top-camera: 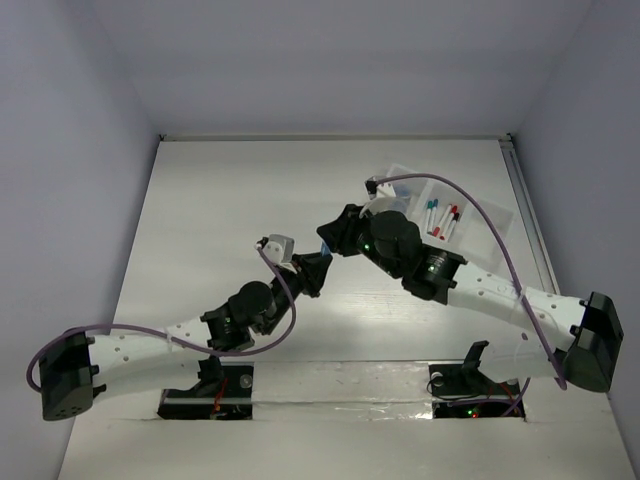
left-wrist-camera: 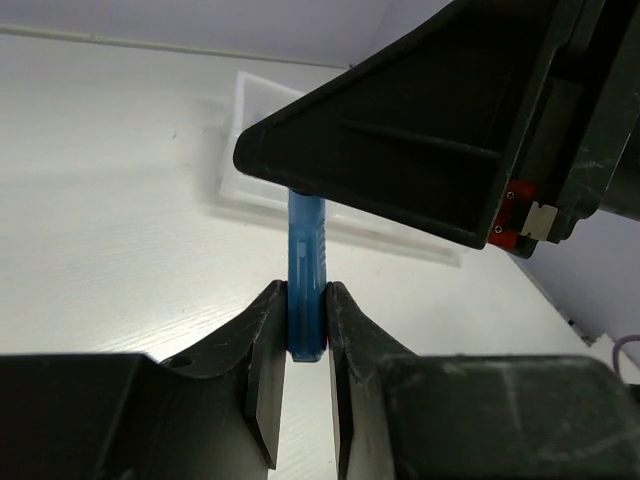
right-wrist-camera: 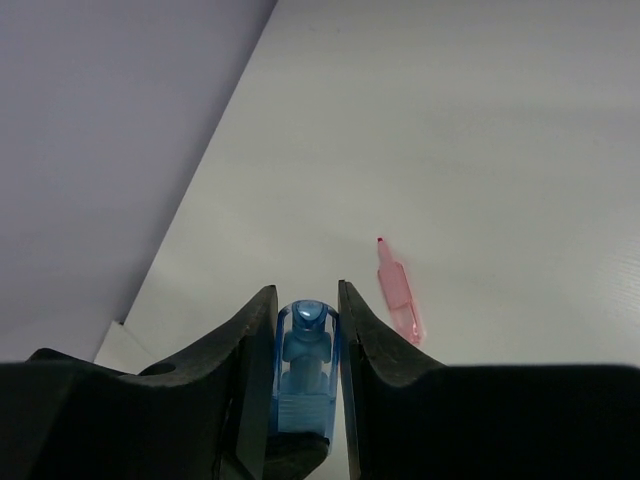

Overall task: Sort the stationery into containers
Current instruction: Close the pen cap on the pen.

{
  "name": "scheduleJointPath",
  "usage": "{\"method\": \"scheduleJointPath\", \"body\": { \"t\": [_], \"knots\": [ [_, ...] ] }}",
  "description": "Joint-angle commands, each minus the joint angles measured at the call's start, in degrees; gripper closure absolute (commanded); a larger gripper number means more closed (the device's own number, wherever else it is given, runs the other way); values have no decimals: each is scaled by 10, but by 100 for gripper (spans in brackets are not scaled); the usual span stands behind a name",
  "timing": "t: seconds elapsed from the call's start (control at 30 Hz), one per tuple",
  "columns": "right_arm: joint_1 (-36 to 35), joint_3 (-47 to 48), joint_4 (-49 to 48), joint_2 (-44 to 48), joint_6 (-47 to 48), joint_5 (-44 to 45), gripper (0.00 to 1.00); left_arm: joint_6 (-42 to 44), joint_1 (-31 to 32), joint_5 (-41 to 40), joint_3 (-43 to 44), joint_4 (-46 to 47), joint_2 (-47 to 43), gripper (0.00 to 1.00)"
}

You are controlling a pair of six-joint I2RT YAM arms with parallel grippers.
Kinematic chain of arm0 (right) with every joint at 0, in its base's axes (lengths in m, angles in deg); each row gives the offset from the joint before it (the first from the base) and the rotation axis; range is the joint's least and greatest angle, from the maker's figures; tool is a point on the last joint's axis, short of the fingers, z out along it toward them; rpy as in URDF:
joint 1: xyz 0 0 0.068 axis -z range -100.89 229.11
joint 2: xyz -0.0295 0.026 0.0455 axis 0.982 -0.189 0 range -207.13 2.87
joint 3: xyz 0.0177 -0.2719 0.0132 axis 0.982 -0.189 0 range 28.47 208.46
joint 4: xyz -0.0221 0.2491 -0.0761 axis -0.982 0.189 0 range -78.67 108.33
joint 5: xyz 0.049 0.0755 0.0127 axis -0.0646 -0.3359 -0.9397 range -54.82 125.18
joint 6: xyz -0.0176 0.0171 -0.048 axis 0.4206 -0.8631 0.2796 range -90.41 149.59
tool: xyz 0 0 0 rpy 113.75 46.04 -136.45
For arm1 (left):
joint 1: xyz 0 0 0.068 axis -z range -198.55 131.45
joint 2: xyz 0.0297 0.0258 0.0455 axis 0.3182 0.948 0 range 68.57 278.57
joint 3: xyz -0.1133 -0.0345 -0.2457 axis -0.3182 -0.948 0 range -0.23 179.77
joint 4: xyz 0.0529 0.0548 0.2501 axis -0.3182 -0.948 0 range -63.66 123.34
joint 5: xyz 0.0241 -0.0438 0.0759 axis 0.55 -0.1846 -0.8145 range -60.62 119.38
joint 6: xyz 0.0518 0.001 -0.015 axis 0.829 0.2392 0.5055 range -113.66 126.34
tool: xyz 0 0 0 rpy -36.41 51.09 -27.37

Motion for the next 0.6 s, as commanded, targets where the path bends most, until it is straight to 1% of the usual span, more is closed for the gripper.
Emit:
{"method": "scheduleJointPath", "body": {
  "t": [0.0, 0.1, 0.17, 0.33, 0.4, 0.47, 0.57],
  "knots": [
    [-9, -38, -1, 8, -26, -35, 100, 36, -2, -38, 57, 58, -3, 100],
    [-29, -55, -17, 4, -38, -31, 100, 61, -2, -47, 78, 62, 5, 100],
    [-41, -57, -14, -1, -40, -23, 100, 65, -13, -45, 93, 63, 13, 100],
    [-46, -69, -17, -10, -48, -16, 100, 71, -20, -33, 123, 60, 18, 100],
    [-46, -70, -16, -10, -50, 7, 100, 68, -20, -9, 130, 50, 11, 100],
    [-30, -65, -17, -6, -49, 25, 100, 57, -20, 21, 129, 48, 6, 100],
    [5, -48, -34, -1, -42, 28, 100, 37, -20, 38, 118, 35, 8, 100]
  ]
}}
